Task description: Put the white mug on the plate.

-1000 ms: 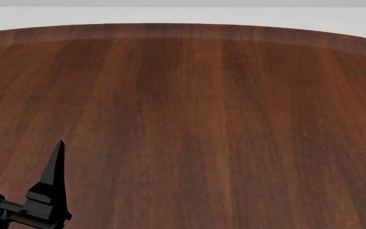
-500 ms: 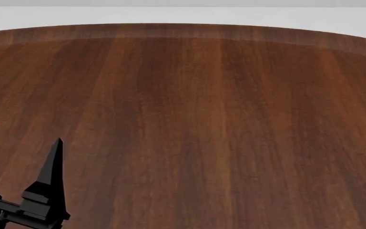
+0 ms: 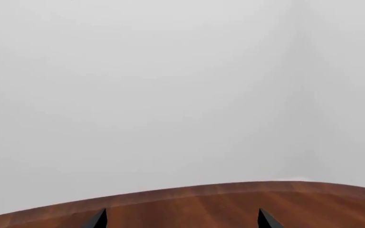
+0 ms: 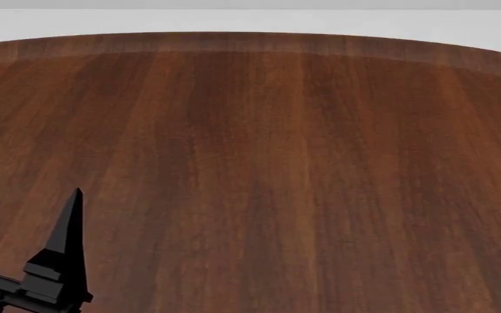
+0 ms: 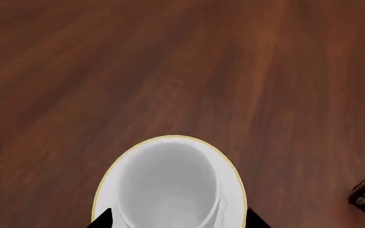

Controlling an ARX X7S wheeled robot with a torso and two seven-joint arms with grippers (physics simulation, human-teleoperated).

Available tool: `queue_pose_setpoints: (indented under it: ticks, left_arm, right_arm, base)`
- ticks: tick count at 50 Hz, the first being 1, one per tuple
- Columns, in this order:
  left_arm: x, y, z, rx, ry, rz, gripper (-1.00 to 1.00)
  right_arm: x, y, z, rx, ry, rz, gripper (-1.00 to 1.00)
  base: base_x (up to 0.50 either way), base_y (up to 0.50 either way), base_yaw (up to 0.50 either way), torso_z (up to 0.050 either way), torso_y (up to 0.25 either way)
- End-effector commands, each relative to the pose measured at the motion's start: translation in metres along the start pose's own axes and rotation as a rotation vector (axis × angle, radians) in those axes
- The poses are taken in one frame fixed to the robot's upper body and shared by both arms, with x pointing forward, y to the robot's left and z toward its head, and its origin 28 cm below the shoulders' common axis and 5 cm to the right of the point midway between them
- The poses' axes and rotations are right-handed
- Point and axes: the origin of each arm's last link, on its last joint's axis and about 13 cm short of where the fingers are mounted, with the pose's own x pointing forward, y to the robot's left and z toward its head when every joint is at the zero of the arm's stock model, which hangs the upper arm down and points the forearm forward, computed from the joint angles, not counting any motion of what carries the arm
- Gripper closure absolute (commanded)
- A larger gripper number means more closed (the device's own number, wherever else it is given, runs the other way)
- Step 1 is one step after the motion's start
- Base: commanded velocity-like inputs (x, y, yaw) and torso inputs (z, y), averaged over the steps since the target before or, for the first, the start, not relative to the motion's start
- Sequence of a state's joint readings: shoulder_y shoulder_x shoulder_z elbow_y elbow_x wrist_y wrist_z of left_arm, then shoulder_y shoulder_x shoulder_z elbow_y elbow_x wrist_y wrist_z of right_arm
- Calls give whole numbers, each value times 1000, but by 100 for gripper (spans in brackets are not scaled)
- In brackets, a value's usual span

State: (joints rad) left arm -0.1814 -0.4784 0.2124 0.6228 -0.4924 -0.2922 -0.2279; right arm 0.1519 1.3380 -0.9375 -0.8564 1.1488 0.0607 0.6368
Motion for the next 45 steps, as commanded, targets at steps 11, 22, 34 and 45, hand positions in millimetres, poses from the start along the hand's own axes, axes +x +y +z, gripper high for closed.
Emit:
queue_pose_setpoints:
  ticks: [11,22,34,45]
  left_arm:
    - [-1,0,5,-3,-9,-2,-100]
    - [2,0,10,3,-22,-3,-100]
    - [0,-1,12,6,-31,-9,-100]
    - [0,-2,12,8,-29,-6,-100]
  right_arm:
    - [-17,11,30,-127,-101,-9,-100]
    - [-22,3,49,-170,-178,-73,-100]
    - [-27,-7,56,-168,-220,-142,-100]
    - [-24,-13,63,-174,-229,-183,-100]
  base:
    - [0,0,0,0,0]
    - [0,0,0,0,0]
    - [0,0,0,0,0]
    - [0,0,0,0,0]
